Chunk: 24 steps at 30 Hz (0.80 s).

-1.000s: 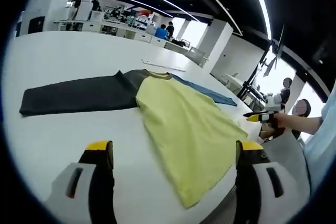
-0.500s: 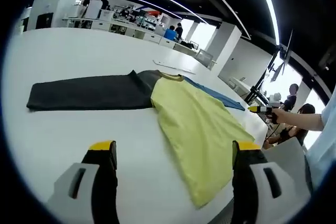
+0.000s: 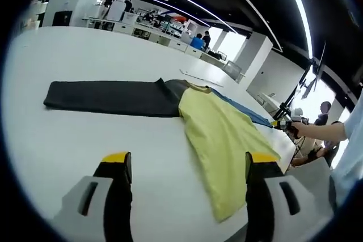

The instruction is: Fold the garment on the visible template until the final outline fits inside the template.

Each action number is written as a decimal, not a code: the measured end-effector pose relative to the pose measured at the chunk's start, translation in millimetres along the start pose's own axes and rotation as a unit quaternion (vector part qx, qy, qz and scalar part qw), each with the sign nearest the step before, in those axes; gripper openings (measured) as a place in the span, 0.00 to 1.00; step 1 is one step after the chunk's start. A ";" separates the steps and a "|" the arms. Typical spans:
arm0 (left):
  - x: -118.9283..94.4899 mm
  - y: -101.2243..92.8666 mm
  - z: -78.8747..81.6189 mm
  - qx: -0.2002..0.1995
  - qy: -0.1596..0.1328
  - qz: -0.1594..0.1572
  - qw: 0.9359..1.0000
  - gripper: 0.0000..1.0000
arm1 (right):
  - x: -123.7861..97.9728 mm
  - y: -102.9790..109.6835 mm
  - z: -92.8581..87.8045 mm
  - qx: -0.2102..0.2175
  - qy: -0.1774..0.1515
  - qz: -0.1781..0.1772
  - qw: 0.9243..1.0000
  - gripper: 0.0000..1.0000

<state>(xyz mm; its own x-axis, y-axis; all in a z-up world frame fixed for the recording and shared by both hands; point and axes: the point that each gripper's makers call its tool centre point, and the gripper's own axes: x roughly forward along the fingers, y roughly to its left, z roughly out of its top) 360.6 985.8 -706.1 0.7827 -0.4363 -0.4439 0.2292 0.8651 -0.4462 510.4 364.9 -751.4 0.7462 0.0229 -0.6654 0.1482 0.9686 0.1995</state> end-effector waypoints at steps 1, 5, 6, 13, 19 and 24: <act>-0.2 1.2 -1.5 -0.004 -0.001 0.004 1.000 0.79 | -1.1 0.8 -2.0 0.011 0.002 0.001 1.000 0.39; 0.8 0.4 -6.4 -0.014 -0.002 0.005 1.000 0.77 | -4.5 2.6 -2.8 0.045 -0.008 0.004 0.999 0.29; 1.6 -0.7 -8.7 -0.015 0.001 0.005 1.000 0.77 | -6.0 5.9 -2.9 0.068 -0.013 0.009 0.998 0.26; 6.6 -3.8 -15.4 -0.018 0.012 -0.002 1.000 0.76 | -8.6 4.9 0.0 0.139 -0.034 0.009 0.990 0.11; 11.7 -7.9 -18.7 -0.019 0.019 -0.010 1.000 0.74 | -7.5 4.6 6.7 0.253 -0.065 0.023 0.965 0.07; 12.9 -9.8 -23.6 -0.020 0.023 -0.012 0.999 0.73 | -8.1 3.7 8.9 0.275 -0.074 0.020 0.959 0.00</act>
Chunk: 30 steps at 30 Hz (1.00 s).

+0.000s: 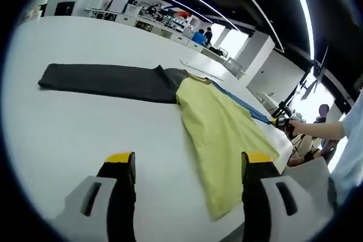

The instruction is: Fold the garment on the visible template until the final outline fits inside the template.

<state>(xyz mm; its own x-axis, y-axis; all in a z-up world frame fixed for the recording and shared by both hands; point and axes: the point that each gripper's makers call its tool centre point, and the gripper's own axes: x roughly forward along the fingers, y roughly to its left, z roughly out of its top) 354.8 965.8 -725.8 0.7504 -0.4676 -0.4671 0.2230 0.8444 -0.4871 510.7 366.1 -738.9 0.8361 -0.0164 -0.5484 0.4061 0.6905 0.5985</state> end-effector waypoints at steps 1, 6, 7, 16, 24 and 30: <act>-0.2 0.1 0.0 0.001 -0.001 0.000 1.000 0.73 | 0.1 0.5 1.6 0.002 -0.002 0.000 1.000 0.00; -1.8 2.4 -0.2 -0.005 -0.004 0.005 1.000 0.73 | -0.3 4.0 16.6 -0.025 -0.016 0.000 1.000 0.00; -1.9 2.5 -0.4 -0.005 -0.004 0.005 1.000 0.73 | 0.3 5.1 19.7 -0.032 -0.015 0.000 0.999 0.00; -3.2 6.2 -2.4 -0.016 -0.009 0.008 1.000 0.73 | -3.0 21.1 38.0 -0.066 -0.022 0.011 0.998 0.00; -0.3 1.3 -1.0 -0.024 -0.019 -0.003 1.000 0.72 | 20.2 63.8 68.0 -0.093 -0.023 0.112 0.989 0.00; 1.0 -0.1 3.7 0.011 -0.011 -0.005 1.000 0.73 | 30.6 125.8 50.4 -0.146 0.009 0.183 0.972 0.00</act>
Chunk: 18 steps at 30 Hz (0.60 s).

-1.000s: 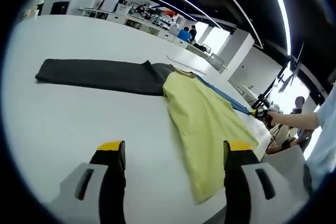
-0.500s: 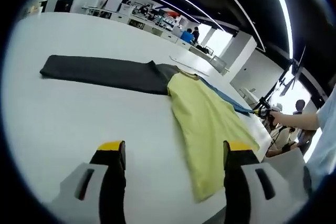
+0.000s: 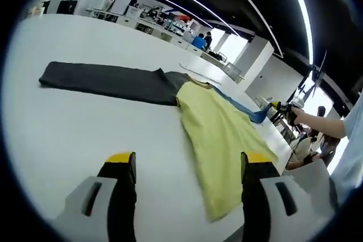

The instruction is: Fold the garment on the visible template until the final outline fits inside the template.

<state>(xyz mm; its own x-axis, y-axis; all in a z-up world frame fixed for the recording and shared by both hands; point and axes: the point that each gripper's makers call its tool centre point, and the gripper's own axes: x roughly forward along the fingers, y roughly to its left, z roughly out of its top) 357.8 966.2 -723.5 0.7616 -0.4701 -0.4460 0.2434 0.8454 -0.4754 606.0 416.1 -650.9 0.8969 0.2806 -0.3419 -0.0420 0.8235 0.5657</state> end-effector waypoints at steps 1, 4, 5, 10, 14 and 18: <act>0.0 -0.8 0.6 0.003 0.001 -0.001 1.000 0.73 | 3.2 23.9 -8.5 -0.016 0.009 0.015 1.000 0.00; -1.3 -0.8 3.3 0.007 0.000 -0.005 1.000 0.73 | 13.8 67.6 -25.3 -0.050 0.033 0.050 0.997 0.00; -1.7 0.0 3.8 0.007 0.000 -0.004 1.000 0.73 | 18.1 78.7 -29.4 -0.060 0.039 0.061 0.996 0.00; -3.8 1.7 3.2 0.001 -0.004 -0.004 1.000 0.72 | 43.7 144.1 -58.9 -0.104 0.082 0.127 0.983 0.00; -5.9 1.7 0.3 -0.002 -0.003 -0.003 1.000 0.71 | 60.4 181.4 -81.8 -0.120 0.109 0.166 0.973 0.00; -9.5 3.3 -1.5 -0.006 -0.006 0.001 1.000 0.71 | 73.9 217.0 -102.5 -0.116 0.118 0.196 0.966 0.00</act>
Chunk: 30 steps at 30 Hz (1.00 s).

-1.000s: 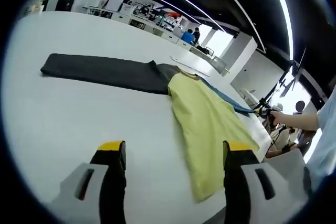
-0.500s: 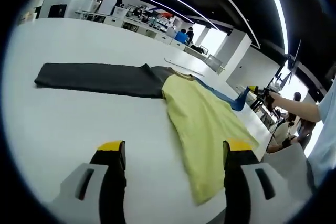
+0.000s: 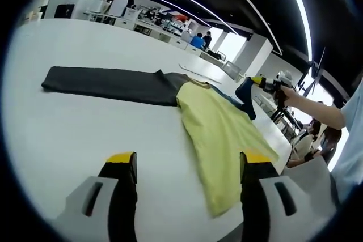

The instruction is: Fold the garment on the visible template until the final outline fits inside the template.

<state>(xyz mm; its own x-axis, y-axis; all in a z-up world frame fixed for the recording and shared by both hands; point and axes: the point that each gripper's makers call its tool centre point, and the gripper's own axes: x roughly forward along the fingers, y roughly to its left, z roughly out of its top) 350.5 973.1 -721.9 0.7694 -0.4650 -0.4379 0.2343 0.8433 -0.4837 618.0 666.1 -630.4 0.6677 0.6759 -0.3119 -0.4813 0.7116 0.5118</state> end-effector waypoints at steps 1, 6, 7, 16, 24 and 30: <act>-1.0 0.8 -1.3 0.000 0.002 0.002 1.000 0.71 | 5.1 6.0 -1.0 0.001 0.000 0.005 1.000 0.00; -7.0 4.9 -4.0 -0.003 0.000 0.009 1.000 0.72 | 33.7 41.3 -3.2 0.003 0.005 0.043 0.999 0.00; -7.8 5.7 -4.4 -0.004 0.000 0.011 1.000 0.72 | 39.8 50.4 -4.7 0.000 0.006 0.052 0.999 0.00; -13.4 10.0 -10.8 -0.018 -0.003 0.021 1.000 0.71 | 70.8 109.0 -11.3 -0.014 0.007 0.103 0.995 0.00; -11.9 7.3 -13.7 -0.019 0.003 0.021 1.000 0.71 | 103.2 144.3 -45.5 -0.008 0.029 0.126 0.992 0.00; -10.4 5.6 -15.6 -0.022 0.005 0.021 1.000 0.70 | 113.0 144.3 -86.5 -0.037 0.081 0.121 0.989 0.00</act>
<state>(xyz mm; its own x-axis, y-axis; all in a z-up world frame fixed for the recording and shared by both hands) 334.5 978.4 -731.9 0.7721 -0.4328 -0.4654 0.1761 0.8493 -0.4976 574.9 861.8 -661.0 0.4313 0.8452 -0.3157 -0.6601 0.5341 0.5282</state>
